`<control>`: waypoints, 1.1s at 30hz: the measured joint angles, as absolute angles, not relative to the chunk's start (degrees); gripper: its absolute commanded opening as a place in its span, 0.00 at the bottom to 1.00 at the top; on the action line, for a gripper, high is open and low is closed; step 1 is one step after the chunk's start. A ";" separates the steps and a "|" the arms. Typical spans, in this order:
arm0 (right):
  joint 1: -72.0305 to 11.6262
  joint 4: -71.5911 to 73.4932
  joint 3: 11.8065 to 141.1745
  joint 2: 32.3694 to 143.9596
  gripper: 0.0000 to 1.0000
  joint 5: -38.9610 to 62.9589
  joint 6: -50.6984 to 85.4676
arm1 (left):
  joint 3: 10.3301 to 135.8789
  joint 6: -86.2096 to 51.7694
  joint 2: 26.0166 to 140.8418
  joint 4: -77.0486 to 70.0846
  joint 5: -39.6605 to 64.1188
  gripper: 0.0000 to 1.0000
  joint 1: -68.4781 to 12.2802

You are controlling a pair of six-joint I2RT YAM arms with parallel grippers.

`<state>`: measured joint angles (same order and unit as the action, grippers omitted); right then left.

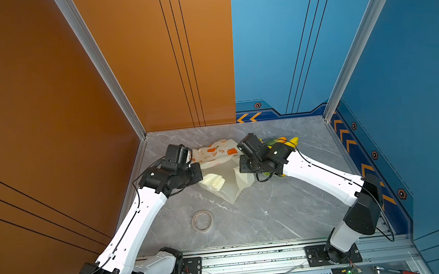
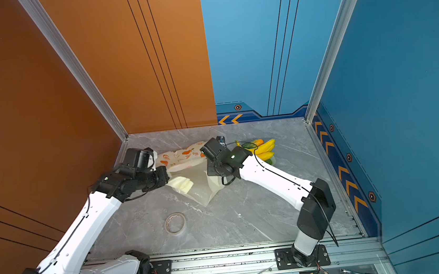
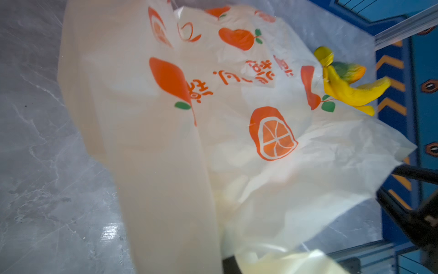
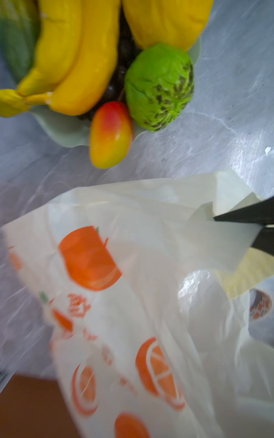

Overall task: Place the fruits into the plastic bag
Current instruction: Open the plastic bag at the top-center of the table.

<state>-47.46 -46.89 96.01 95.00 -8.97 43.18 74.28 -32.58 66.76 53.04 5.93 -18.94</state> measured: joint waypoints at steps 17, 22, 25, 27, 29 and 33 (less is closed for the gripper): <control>-44.97 -39.97 99.90 88.66 0.00 -4.38 31.16 | 85.86 -25.80 62.98 46.37 4.82 0.00 -21.23; -42.96 -42.06 82.06 94.11 0.00 -1.06 35.33 | 60.20 -27.27 65.71 50.63 9.02 0.00 -16.47; -43.90 -43.05 82.87 95.22 0.00 0.62 36.03 | 57.76 -27.20 65.36 54.26 11.57 0.00 -15.57; -43.46 -42.83 85.89 94.72 0.00 1.83 36.32 | 60.16 -27.14 63.99 54.48 14.02 0.00 -13.67; -42.89 -42.30 89.14 94.11 0.00 2.87 36.53 | 63.79 -26.94 63.61 54.28 16.78 0.00 -11.46; -42.78 -41.39 93.27 92.55 0.00 4.45 37.21 | 68.38 -26.50 64.47 54.06 21.02 0.10 -9.15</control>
<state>-42.78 -41.39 93.27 92.55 4.45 37.21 68.38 -26.50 64.47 54.06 21.02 -9.15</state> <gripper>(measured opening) 0.047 0.050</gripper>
